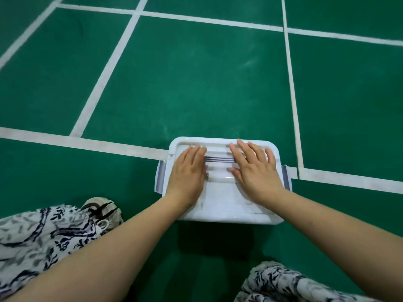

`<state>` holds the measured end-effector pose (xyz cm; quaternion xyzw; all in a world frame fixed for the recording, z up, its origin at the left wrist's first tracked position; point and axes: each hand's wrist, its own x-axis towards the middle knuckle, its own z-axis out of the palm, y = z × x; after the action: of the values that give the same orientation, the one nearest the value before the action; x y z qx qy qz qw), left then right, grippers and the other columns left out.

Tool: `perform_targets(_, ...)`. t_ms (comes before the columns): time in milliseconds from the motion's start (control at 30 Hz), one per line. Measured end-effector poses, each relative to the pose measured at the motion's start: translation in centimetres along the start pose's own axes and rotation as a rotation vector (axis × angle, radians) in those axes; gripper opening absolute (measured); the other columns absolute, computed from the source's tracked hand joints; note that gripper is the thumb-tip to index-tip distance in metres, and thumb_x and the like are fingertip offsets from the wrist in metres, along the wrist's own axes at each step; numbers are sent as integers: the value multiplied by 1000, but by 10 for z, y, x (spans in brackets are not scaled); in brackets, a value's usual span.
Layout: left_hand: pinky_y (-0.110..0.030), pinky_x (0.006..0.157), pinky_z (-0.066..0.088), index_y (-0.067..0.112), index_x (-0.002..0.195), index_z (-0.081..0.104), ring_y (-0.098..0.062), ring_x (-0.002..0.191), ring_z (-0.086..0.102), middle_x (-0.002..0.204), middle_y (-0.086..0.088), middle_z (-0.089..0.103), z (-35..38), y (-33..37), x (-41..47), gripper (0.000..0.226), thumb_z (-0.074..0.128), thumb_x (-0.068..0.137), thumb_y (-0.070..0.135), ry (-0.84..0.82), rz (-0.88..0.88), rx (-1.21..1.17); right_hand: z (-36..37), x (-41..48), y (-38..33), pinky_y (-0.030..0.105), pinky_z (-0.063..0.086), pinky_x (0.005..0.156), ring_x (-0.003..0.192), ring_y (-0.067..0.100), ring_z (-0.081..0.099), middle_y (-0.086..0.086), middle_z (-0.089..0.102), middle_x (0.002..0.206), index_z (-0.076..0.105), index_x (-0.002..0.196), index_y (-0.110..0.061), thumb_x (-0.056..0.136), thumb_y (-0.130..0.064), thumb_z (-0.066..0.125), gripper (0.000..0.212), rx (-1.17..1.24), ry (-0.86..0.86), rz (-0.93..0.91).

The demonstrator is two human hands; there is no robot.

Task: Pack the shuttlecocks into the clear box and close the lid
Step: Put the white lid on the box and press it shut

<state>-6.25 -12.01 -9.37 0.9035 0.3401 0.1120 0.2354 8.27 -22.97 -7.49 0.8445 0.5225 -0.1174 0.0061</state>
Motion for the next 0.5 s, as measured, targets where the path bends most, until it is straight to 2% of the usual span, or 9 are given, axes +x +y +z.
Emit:
perform_targets(67, -44, 108, 25, 11, 135, 39, -32, 131, 39, 140, -12, 45, -5, -2, 2, 50, 40, 91, 34, 54, -47, 127, 5, -5, 15, 48, -1, 115, 145, 21, 5, -3, 5, 158, 7, 148, -27, 94, -52, 16, 60, -21, -10, 75)
perform_targets(133, -46, 113, 10, 19, 146, 16, -25, 142, 14, 154, -6, 18, -9, -12, -2, 71, 46, 89, 49, -6, -210, 172, 6, -13, 28, 50, -1, 115, 145, 21, 4, -3, 5, 158, 8, 148, -27, 93, -54, 19, 62, -2, 29, 166)
perform_targets(200, -48, 112, 9, 22, 147, 2, -28, 142, 8, 156, -9, 5, -16, -22, -8, 88, 48, 82, 60, -32, -409, 131, 5, -19, 39, 50, 2, 115, 145, 21, 3, -1, 3, 158, 6, 148, -27, 92, -57, 29, 67, 55, 53, 289)
perform_targets(267, -49, 107, 24, 23, 146, -4, -34, 137, 24, 154, -12, 9, -20, -27, -12, 97, 51, 78, 64, -45, -585, -30, 3, -24, 45, 49, 6, 114, 145, 24, 4, 3, 1, 158, 2, 148, -23, 87, -60, 40, 81, 192, 78, 438)
perform_targets(333, -46, 96, 37, 22, 146, -4, -38, 126, 41, 150, -14, 23, -21, -25, -12, 97, 52, 78, 63, -63, -673, -125, 3, -30, 50, 49, 13, 113, 144, 26, 9, 7, 5, 158, -2, 148, -20, 81, -61, 50, 94, 396, 88, 583)
perform_targets(433, -45, 92, 40, 14, 144, 14, -37, 120, 47, 140, -16, 40, -21, -27, -11, 88, 52, 80, 61, -27, -706, -126, 2, -37, 52, 45, 30, 107, 137, 32, 31, 11, 24, 153, -2, 147, -18, 78, -58, 59, 101, 809, 28, 767)
perform_targets(500, -45, 88, 45, 10, 135, 33, -36, 113, 51, 129, -16, 48, -19, -30, -10, 78, 50, 80, 62, 3, -684, -75, 3, -39, 52, 41, 35, 103, 132, 33, 39, 13, 33, 149, 3, 147, -13, 80, -55, 59, 96, 945, 0, 830)
